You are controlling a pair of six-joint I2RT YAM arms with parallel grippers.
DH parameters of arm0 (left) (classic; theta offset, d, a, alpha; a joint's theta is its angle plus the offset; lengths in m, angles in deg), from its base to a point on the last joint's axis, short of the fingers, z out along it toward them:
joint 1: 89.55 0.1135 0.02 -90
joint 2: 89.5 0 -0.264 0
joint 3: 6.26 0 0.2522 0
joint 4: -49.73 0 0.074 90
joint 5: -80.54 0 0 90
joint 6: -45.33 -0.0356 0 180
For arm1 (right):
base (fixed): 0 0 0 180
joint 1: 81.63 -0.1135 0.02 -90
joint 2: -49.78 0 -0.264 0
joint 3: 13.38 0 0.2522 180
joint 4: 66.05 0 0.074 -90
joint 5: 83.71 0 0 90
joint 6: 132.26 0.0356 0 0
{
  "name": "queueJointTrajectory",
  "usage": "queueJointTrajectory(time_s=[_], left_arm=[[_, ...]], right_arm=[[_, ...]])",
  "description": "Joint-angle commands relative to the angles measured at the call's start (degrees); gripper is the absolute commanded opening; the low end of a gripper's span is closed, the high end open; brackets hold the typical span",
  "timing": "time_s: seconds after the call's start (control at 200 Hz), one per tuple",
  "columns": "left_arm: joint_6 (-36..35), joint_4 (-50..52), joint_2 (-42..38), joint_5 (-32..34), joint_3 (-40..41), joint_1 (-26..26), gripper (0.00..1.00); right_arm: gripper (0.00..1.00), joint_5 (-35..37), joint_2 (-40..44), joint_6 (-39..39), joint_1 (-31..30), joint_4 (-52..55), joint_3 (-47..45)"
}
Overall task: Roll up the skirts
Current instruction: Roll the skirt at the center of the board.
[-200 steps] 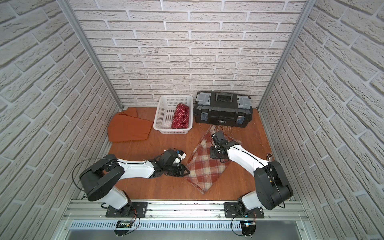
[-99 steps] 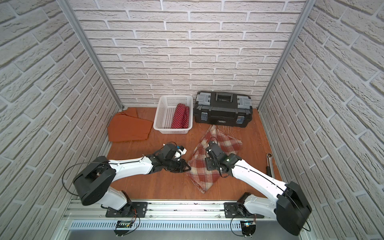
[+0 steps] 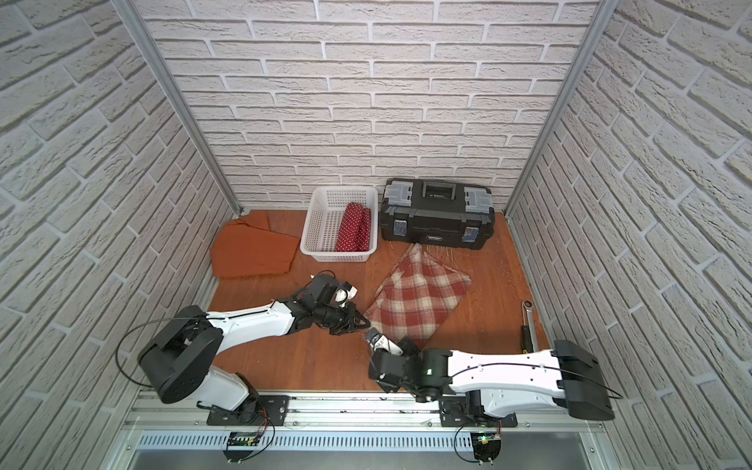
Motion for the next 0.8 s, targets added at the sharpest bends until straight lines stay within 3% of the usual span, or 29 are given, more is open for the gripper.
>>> queueJointTrajectory(time_s=[0.0,0.145,0.29,0.53,0.795], left_arm=[[3.32,-5.17,0.26,-2.22,1.44,0.37,0.00],[5.09,-6.95,0.41,-2.49,2.53,0.42,0.00],[5.91,-7.76,0.21,-2.44,3.42,0.51,0.00],[7.54,-9.27,-1.00,-1.66,5.46,0.54,0.00],[10.31,-12.31,-2.56,-0.31,8.50,0.52,0.00]], right_arm=[[0.93,6.59,-4.70,1.13,-2.60,-3.74,3.14],[0.97,8.49,-9.36,2.98,-3.30,-4.07,5.22],[1.00,17.23,-15.41,11.04,-3.09,5.18,10.14],[0.99,19.55,-23.64,18.50,-1.27,11.16,13.41],[0.99,20.05,-27.33,14.86,1.13,6.22,11.97]])
